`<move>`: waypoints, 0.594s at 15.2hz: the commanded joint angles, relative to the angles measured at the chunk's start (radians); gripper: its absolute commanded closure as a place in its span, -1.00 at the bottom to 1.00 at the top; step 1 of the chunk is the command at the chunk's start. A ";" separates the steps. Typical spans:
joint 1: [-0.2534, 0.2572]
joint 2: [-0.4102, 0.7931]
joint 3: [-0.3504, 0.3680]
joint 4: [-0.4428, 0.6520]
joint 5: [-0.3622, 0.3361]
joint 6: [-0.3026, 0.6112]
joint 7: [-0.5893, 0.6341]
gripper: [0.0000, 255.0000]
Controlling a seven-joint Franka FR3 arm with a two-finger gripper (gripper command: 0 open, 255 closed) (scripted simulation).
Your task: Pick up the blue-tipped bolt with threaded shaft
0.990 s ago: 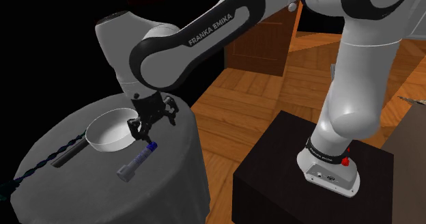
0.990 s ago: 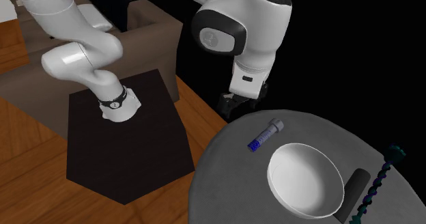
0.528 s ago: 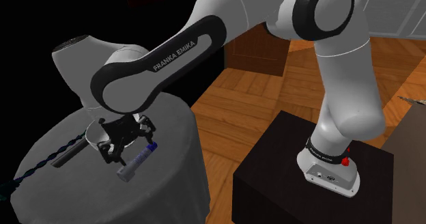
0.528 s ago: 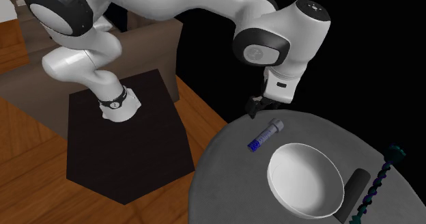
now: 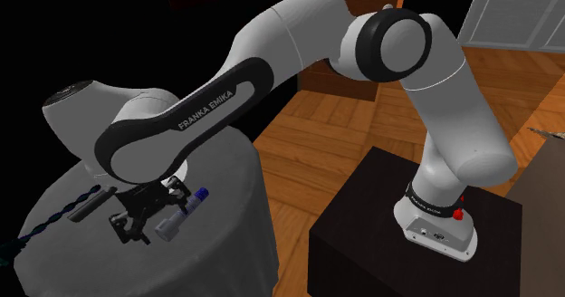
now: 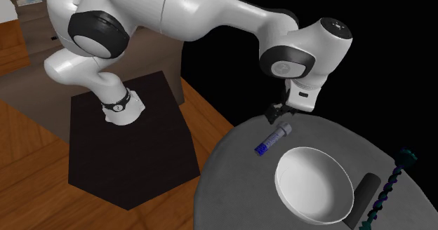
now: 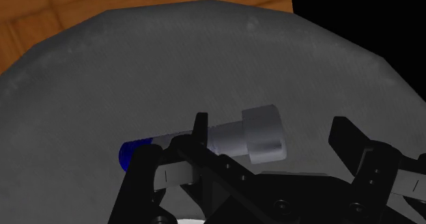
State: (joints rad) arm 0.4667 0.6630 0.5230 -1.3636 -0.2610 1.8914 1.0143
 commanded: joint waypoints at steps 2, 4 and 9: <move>0.001 0.014 -0.005 -0.019 -0.007 0.032 0.004 -1.00; 0.001 0.021 -0.007 -0.029 -0.010 0.049 0.005 -1.00; 0.000 0.020 -0.007 -0.030 -0.010 0.049 0.005 1.00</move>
State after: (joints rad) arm 0.4673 0.6826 0.5165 -1.3934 -0.2706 1.9396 1.0194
